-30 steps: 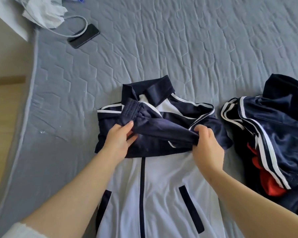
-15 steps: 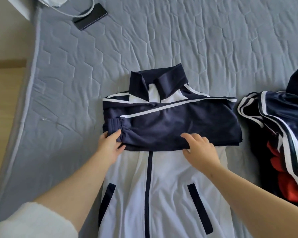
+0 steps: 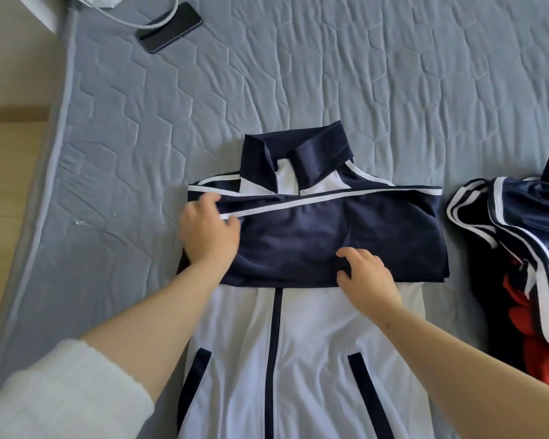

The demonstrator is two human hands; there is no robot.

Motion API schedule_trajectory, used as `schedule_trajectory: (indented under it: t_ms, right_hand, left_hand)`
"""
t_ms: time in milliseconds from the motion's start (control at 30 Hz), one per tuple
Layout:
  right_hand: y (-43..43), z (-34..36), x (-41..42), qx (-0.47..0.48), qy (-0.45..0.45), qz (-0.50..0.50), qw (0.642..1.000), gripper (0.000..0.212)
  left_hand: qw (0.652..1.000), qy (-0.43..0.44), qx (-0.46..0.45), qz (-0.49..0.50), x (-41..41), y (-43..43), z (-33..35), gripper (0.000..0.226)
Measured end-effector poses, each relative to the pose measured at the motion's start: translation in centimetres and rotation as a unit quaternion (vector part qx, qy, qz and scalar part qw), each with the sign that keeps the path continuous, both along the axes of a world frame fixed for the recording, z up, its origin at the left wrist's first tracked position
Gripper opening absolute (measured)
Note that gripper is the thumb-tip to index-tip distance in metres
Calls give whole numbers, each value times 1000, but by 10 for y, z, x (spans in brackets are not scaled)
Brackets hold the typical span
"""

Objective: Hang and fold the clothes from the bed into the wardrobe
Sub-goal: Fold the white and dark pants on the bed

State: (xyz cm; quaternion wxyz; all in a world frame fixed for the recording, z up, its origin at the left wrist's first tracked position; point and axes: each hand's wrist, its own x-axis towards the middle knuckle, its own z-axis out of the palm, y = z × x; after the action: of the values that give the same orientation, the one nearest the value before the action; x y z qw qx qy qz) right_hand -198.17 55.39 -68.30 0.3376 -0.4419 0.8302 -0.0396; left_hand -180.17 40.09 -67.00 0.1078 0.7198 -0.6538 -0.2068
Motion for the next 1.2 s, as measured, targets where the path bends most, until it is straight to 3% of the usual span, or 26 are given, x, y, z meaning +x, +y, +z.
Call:
schedule_trajectory:
  t_ms: [100, 167, 200, 300, 367, 500, 533, 600, 667, 733, 833, 1000, 1100, 1200]
  right_hand:
    - [-14, -4, -6, 0, -25, -63, 998, 44]
    - [-18, -9, -13, -9, -22, -94, 995, 44]
    - [-19, -12, -16, -12, -18, -103, 994, 43]
    - [-20, -21, -21, -17, -17, -103, 994, 44]
    - [-20, -25, -23, -26, -30, -101, 994, 45]
    - [-18, -30, -24, -32, -61, -98, 993, 51]
    - [-17, -32, -23, -29, -68, -92, 993, 54]
    - [-15, -34, -19, -16, -63, -59, 996, 61]
    - [-7, -36, -15, 0, -17, -6, 1000, 65]
    - [5, -36, -6, 1, 45, 47, 998, 65]
    - [31, -31, 16, -20, 80, 99, 992, 59]
    - [93, -18, 56, 21, 35, 183, 982, 51]
    - [133, -9, 75, 46, 21, 163, 985, 48]
    - [168, -4, 96, 50, 29, 175, 983, 49]
  left_hand:
    - [981, 106, 147, -74, -50, -23, -2, 65]
    - [964, 113, 222, -91, -79, -35, -7, 78]
    - [965, 104, 225, -88, -89, -40, -10, 73]
    - [982, 83, 165, -37, -104, -56, -20, 29]
    - [978, 149, 139, -34, -112, -61, -25, 9]
    - [945, 239, 180, -131, -131, -47, -31, 13]
    - [941, 223, 205, -153, -131, -43, -34, 7]
    - [945, 134, 201, -222, -125, -36, -41, 28]
    - [951, 25, 90, -295, -110, -24, -45, 44]
    - [940, -23, -20, -340, -87, -3, -43, 46]
    - [912, -92, -18, -399, -45, 44, -38, 49]
    - [888, -101, -50, -445, 27, 137, -32, 36]
    - [881, -125, -22, -456, 68, 187, -34, 45]
    - [848, -131, 32, -513, 107, 228, -37, 54]
